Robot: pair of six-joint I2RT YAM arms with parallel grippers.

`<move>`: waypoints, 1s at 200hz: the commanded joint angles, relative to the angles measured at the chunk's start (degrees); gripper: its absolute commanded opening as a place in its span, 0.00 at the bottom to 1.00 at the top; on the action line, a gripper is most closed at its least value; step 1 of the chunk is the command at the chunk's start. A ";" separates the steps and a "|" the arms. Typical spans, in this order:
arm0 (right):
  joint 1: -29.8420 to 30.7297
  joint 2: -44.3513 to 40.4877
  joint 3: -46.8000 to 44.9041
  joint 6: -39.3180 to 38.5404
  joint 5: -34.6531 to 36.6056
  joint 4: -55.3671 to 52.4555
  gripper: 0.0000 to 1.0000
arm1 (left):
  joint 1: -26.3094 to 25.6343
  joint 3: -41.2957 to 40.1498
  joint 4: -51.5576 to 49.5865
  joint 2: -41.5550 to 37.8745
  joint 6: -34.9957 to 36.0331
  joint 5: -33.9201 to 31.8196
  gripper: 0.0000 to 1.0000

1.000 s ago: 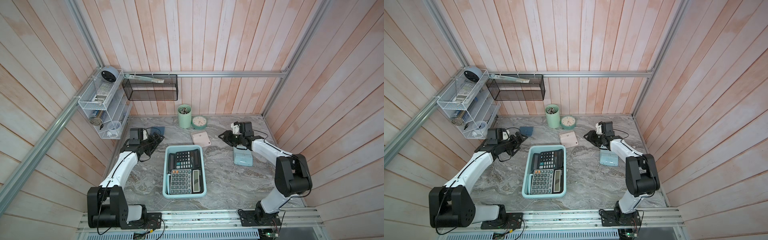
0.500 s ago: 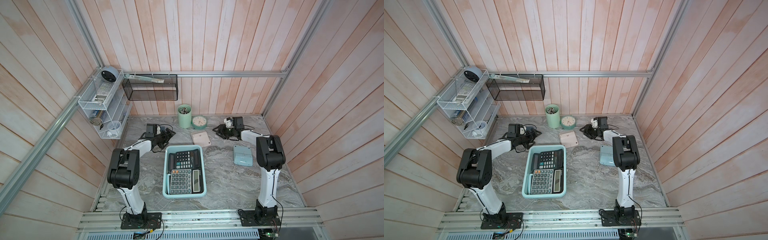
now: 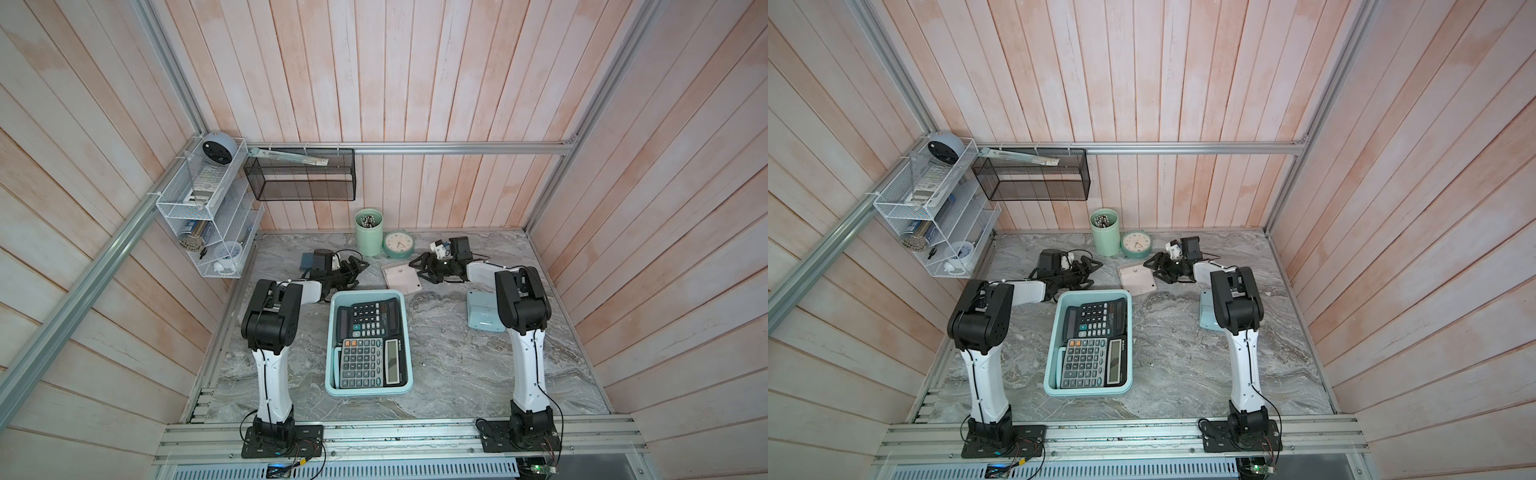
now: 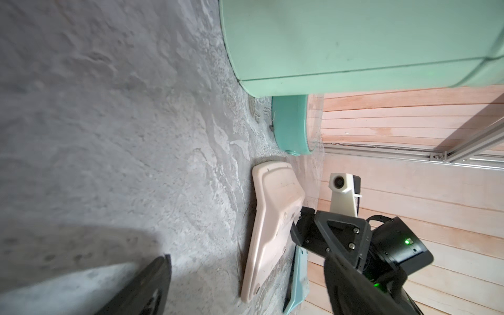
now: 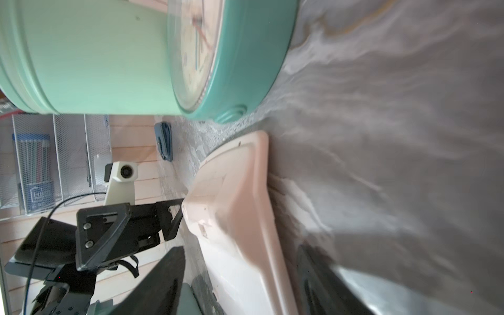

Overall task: Put the calculator in the storage box
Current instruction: Pick up the calculator from the center of the board.

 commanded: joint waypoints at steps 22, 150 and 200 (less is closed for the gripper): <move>1.99 3.54 -0.05 6.89 -4.83 7.67 0.67 | -1.53 2.97 5.23 4.24 -2.84 2.15 0.85; 3.82 4.06 -8.12 27.35 -5.25 37.15 0.51 | -3.32 2.84 19.25 7.11 -13.79 6.27 0.66; 3.81 1.00 -11.64 27.07 -3.98 38.54 0.40 | -3.34 2.24 21.33 7.08 -15.07 6.86 0.65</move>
